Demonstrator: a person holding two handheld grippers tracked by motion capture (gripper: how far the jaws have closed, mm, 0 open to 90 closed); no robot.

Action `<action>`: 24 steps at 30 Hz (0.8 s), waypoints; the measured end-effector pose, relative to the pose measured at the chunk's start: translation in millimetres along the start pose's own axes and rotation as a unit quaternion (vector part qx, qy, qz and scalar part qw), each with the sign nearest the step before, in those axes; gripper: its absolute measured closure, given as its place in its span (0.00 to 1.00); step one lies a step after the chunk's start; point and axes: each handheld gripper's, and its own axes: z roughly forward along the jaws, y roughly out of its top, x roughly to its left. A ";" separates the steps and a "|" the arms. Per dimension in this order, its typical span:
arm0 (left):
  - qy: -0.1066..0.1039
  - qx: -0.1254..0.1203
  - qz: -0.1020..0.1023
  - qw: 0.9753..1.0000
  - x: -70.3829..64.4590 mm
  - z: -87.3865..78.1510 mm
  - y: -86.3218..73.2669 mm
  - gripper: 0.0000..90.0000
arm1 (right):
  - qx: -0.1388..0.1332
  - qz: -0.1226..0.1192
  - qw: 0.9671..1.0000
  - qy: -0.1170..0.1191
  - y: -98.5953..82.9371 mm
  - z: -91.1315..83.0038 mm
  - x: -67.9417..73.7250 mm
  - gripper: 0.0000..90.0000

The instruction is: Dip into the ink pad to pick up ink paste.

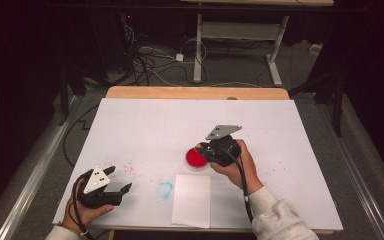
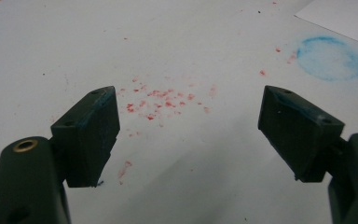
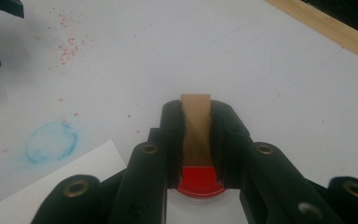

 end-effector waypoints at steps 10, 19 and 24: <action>0.000 0.007 0.013 1.000 -4.8 0.5 2.0 0.22 | 0.022 -0.007 1.000 0.001 15.0 3.9 -0.1 0.84; 0.000 0.009 0.014 1.000 -2.8 -0.8 0.3 0.22 | 0.064 -0.002 0.998 0.003 13.0 26.6 -4.8 0.85; -0.002 0.015 0.021 1.000 -4.2 -0.5 -0.9 0.22 | 0.075 0.006 0.997 0.003 4.9 35.1 -6.1 0.85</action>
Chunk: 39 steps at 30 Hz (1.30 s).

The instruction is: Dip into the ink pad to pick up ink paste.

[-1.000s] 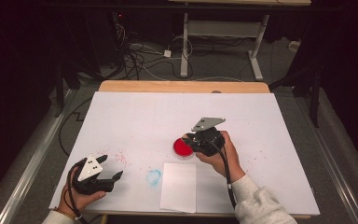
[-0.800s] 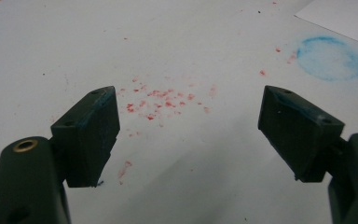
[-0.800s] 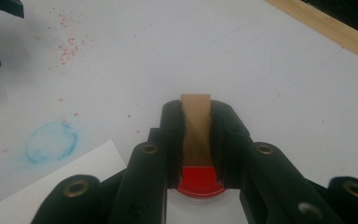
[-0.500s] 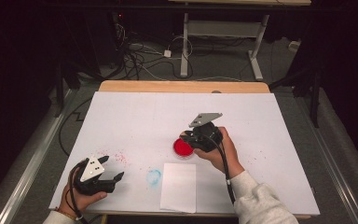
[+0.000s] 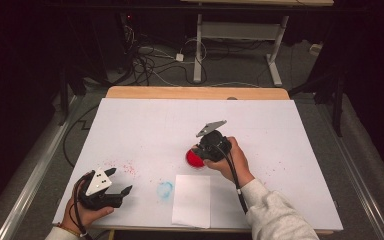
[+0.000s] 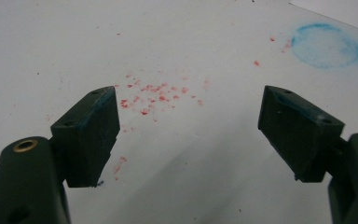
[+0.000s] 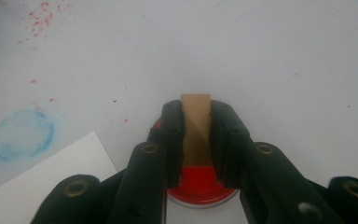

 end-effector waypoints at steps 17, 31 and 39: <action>-0.002 0.010 0.003 1.000 -1.1 1.6 -0.9 0.22 | 0.033 0.020 0.999 0.006 -15.3 23.9 -5.1 0.84; -0.003 0.014 0.011 1.000 -3.2 2.5 0.2 0.22 | 0.031 0.009 0.999 -0.013 -18.2 27.0 1.2 0.85; -0.003 0.015 0.010 1.000 -3.5 3.3 0.5 0.22 | 0.032 -0.003 0.999 -0.018 -17.4 27.8 3.0 0.85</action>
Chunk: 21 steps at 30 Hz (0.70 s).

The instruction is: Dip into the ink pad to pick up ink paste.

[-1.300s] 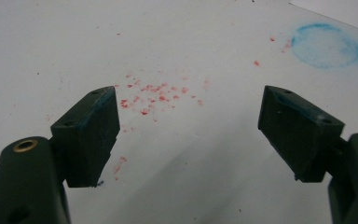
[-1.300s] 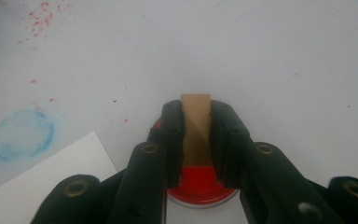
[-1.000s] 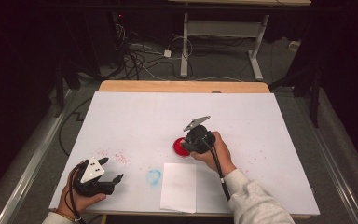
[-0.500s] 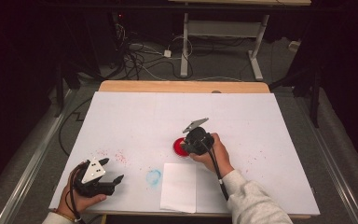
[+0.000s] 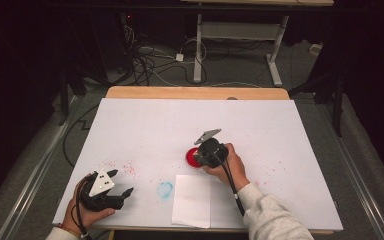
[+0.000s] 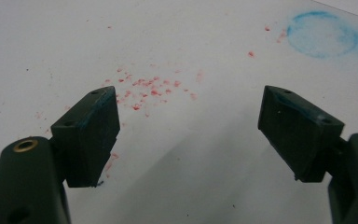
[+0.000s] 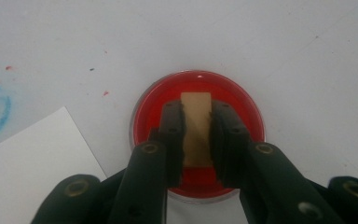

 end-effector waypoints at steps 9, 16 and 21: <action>0.004 0.003 0.003 1.000 -0.4 0.0 0.1 0.22 | -0.008 0.026 0.999 0.021 -3.3 0.3 -6.9 0.85; 0.002 0.002 0.002 1.000 -0.4 0.1 -0.1 0.22 | -0.012 0.018 1.000 0.012 -4.6 0.6 -4.2 0.85; 0.002 0.003 0.003 1.000 -1.4 0.5 0.7 0.22 | -0.008 0.002 1.000 -0.005 -3.8 0.6 1.1 0.85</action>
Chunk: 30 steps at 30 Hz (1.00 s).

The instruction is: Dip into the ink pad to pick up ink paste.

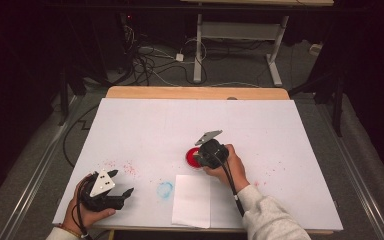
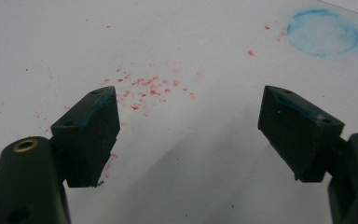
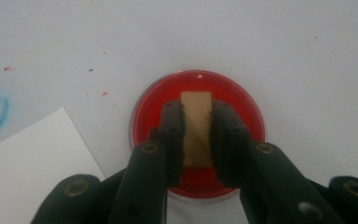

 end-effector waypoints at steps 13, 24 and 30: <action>0.003 0.003 -0.002 1.000 0.7 0.0 -1.5 0.23 | -0.026 0.011 0.999 0.015 -9.0 -1.2 -4.4 0.84; 0.002 0.008 -0.004 1.000 0.7 3.4 -1.3 0.23 | -0.029 0.004 1.000 0.000 -8.8 -3.1 -0.1 0.84; 0.000 0.008 -0.007 1.000 2.4 5.4 -1.9 0.23 | -0.038 0.011 0.999 0.005 -9.3 -8.5 -4.0 0.84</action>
